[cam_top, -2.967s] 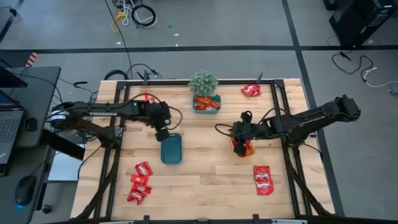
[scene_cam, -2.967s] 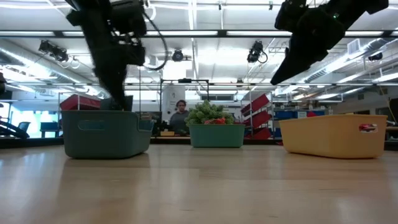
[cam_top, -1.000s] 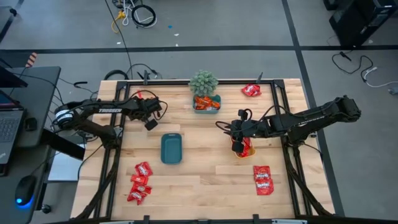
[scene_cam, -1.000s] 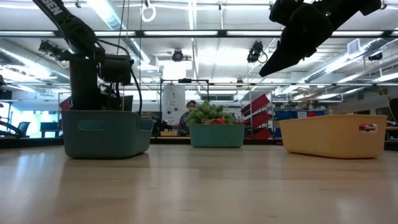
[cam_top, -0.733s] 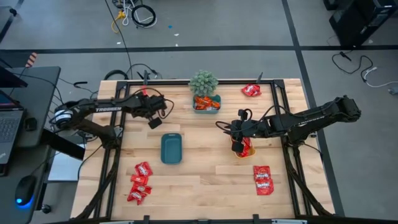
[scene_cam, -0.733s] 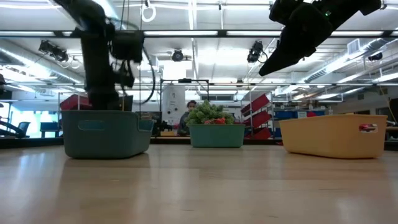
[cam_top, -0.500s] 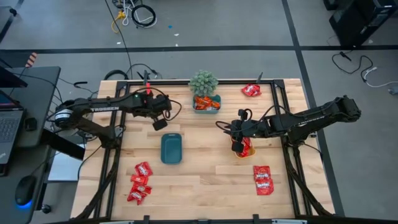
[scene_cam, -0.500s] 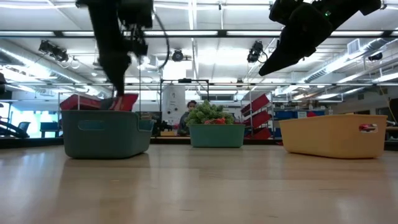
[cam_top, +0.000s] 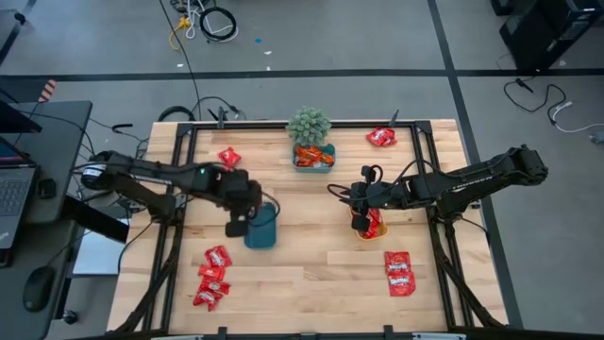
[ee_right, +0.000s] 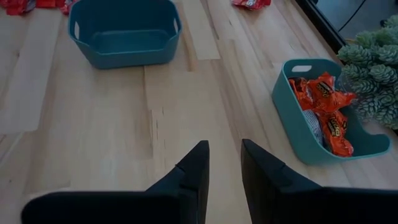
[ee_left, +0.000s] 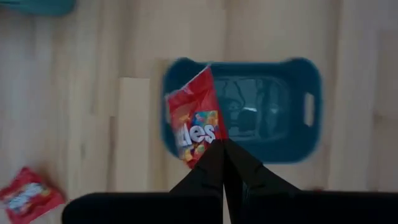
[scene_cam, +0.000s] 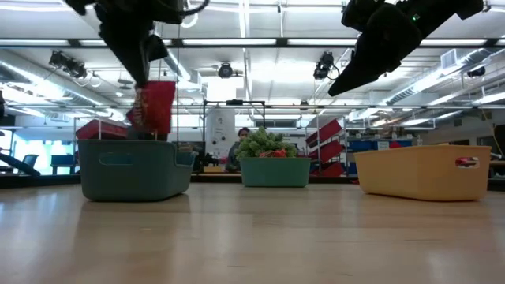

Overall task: Sort candy
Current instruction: Put the red candy into the blue bin

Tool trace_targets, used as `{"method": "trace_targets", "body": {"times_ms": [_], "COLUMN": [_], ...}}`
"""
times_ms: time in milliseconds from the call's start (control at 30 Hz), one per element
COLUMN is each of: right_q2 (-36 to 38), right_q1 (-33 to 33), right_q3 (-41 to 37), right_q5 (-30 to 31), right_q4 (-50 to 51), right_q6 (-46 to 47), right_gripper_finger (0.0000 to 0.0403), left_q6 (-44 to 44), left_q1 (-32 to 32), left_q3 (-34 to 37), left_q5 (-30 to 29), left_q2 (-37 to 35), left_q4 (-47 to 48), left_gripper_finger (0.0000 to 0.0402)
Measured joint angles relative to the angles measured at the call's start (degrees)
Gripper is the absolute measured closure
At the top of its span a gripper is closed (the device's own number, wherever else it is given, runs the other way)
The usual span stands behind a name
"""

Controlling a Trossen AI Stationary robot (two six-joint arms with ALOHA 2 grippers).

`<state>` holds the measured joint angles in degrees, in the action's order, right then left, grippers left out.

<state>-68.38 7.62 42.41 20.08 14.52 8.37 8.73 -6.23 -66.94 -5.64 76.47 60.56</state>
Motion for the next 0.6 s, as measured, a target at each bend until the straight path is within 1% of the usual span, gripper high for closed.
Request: {"method": "trace_targets", "body": {"times_ms": [167,367,467,600], "right_q2": [0.0,0.0,0.0,0.0], "right_q1": [0.0,0.0,0.0,0.0], "right_q3": [0.0,0.0,0.0,0.0], "right_q5": [0.0,0.0,0.0,0.0], "right_q4": [-0.22,-0.39,-0.37,-0.38], "right_q6": [-0.01,-0.01,-0.01,-0.01], "right_gripper_finger": [0.0327,0.0328,0.0327,0.0329], "left_q6": [2.28,1.76,0.15,-5.31], "left_q1": [-2.49,-3.83,-4.36,-5.06], "left_q3": [4.51,13.03,15.95,17.43], "left_q5": [0.03,1.13,1.11,0.6], "left_q2": [0.06,0.09,0.09,0.09], "left_q4": [-3.01,-15.81,-20.16,-21.99], "left_gripper_finger": [0.0401,0.0401,0.0401,0.0401]}}
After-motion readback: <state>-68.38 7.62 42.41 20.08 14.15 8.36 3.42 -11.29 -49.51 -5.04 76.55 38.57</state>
